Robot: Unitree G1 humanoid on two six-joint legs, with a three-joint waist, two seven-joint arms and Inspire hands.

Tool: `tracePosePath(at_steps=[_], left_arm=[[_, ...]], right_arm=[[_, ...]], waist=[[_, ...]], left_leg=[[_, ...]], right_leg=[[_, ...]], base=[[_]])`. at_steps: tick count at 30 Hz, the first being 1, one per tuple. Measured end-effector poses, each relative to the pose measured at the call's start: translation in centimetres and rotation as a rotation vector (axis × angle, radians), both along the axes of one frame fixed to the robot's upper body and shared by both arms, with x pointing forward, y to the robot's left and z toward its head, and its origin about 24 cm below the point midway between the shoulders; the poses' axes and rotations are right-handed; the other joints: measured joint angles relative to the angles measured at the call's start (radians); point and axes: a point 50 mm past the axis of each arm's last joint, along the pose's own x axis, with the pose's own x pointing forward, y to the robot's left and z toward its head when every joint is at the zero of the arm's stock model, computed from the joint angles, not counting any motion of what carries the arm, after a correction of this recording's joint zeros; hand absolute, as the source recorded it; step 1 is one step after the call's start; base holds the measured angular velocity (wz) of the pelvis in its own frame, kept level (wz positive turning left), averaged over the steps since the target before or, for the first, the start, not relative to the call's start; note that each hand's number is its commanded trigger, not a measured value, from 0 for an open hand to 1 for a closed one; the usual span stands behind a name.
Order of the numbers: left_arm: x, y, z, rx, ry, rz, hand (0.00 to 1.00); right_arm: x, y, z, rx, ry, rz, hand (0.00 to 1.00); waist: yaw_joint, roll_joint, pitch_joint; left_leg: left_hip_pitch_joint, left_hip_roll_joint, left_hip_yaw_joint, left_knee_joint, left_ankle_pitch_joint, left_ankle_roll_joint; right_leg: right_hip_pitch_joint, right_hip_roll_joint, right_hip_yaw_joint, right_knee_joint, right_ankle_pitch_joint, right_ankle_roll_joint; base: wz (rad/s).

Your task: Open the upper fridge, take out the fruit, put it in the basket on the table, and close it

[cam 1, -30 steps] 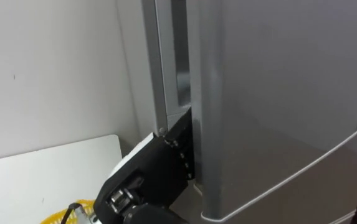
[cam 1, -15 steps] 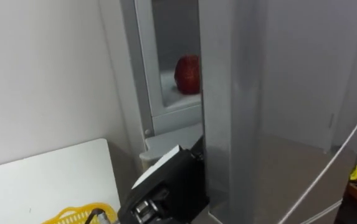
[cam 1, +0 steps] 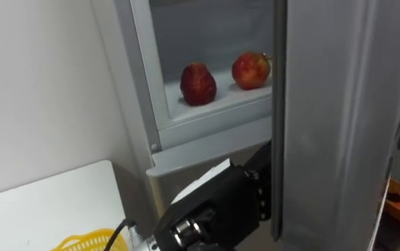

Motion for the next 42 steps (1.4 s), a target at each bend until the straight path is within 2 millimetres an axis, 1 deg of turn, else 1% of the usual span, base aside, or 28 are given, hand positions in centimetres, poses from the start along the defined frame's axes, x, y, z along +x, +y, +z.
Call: tracePosePath(at_steps=[2, 3, 8, 13, 16, 19, 21, 23, 25, 28, 35, 42], left_arm=[[0.1, -0.1, 0.2, 0.003, -0.006, -0.005, 0.00], [0.1, -0.4, 0.4, 0.006, -0.015, -0.015, 0.00], [0.3, -1.7, 0.9, 0.015, -0.036, -0.066, 0.00], [0.1, -4.3, 1.4, -0.001, -0.043, -0.158, 0.00], [-0.1, -5.1, 1.7, 0.003, -0.057, -0.189, 0.00], [-0.2, -5.5, 1.9, -0.007, -0.058, -0.204, 0.00], [-0.3, -5.7, 2.3, -0.010, -0.070, -0.215, 0.00], [-0.3, -6.1, 2.9, -0.025, -0.091, -0.232, 0.00], [-0.4, -6.7, 4.1, -0.049, -0.130, -0.256, 0.00], [-0.7, -7.4, 5.1, -0.079, -0.165, -0.283, 0.00], [-0.9, -7.7, 5.1, -0.089, -0.165, -0.294, 0.00], [-0.9, -7.7, 5.1, -0.089, -0.165, -0.293, 0.00]], right_arm=[[0.0, -0.2, 0.1, -0.007, -0.002, -0.010, 0.00], [-0.1, -0.2, 0.1, -0.012, 0.000, -0.011, 0.00], [-0.3, -0.3, 0.1, -0.027, 0.006, -0.013, 0.00], [-0.1, -0.2, 0.1, -0.029, 0.013, -0.011, 0.00], [0.2, -0.2, 0.1, -0.028, 0.006, -0.007, 0.00], [0.2, -0.2, 0.0, -0.028, 0.012, 0.010, 0.00], [0.2, -0.1, 0.0, -0.027, 0.013, 0.015, 0.00], [0.3, -0.1, 0.0, -0.028, 0.011, 0.016, 0.00], [0.8, -0.1, 0.0, -0.034, -0.001, 0.020, 0.00], [1.2, -0.1, 0.1, -0.041, -0.007, 0.030, 0.00], [1.1, 0.0, 0.0, -0.038, -0.004, 0.034, 0.00], [1.3, 0.1, 0.0, -0.033, -0.006, 0.037, 0.00]], waist=[[-0.009, 0.000, 0.0001], [-0.017, 0.000, 0.0001], [-0.037, -0.001, 0.0004], [-0.052, -0.001, 0.0007], [-0.064, -0.001, 0.0008], [-0.066, -0.001, 0.0009], [-0.068, -0.003, 0.0018], [-0.068, -0.008, 0.0053], [-0.068, -0.016, 0.0103], [-0.069, -0.019, 0.0115], [-0.071, -0.018, 0.0112], [-0.064, -0.019, 0.0112]], left_leg=[[0.000, 0.000, 0.006, 0.001, 0.000, 0.000], [-0.002, 0.001, 0.014, 0.003, 0.000, 0.001], [-0.002, 0.001, 0.023, 0.001, 0.000, 0.001], [-0.001, 0.001, 0.025, 0.002, 0.000, 0.001], [0.001, 0.002, 0.026, 0.002, 0.000, 0.001], [0.000, 0.004, 0.025, 0.002, 0.000, 0.001], [0.000, 0.004, 0.025, 0.001, 0.000, 0.001], [-0.001, 0.003, 0.025, -0.001, 0.000, 0.001], [-0.001, 0.002, 0.025, -0.001, 0.000, 0.001], [0.001, 0.002, 0.024, -0.001, 0.000, 0.001], [0.010, 0.002, 0.027, -0.001, 0.000, 0.001], [0.005, 0.002, 0.024, -0.003, 0.000, 0.001]], right_leg=[[0.000, 0.000, 0.000, 0.001, 0.001, 0.000], [0.000, -0.001, -0.001, 0.000, 0.001, 0.001], [0.001, -0.002, 0.002, 0.001, 0.002, 0.002], [0.000, -0.002, 0.004, -0.001, 0.001, 0.001], [-0.003, 0.000, 0.009, -0.001, 0.001, 0.000], [-0.004, 0.003, 0.015, -0.002, 0.001, -0.002], [-0.003, 0.003, 0.015, -0.001, 0.001, -0.002], [-0.003, 0.002, 0.015, -0.002, 0.001, -0.002], [-0.004, 0.002, 0.017, -0.003, 0.001, -0.002], [-0.003, 0.002, 0.021, -0.004, 0.001, -0.002], [0.004, 0.004, 0.026, -0.004, 0.001, -0.002], [0.002, 0.003, 0.021, -0.001, 0.001, -0.002]], base=[[0.00], [0.00], [-0.04], [-0.03], [-0.07], [-0.07], [0.00], [0.00], [0.00], [-0.03], [-0.02], [0.03]])
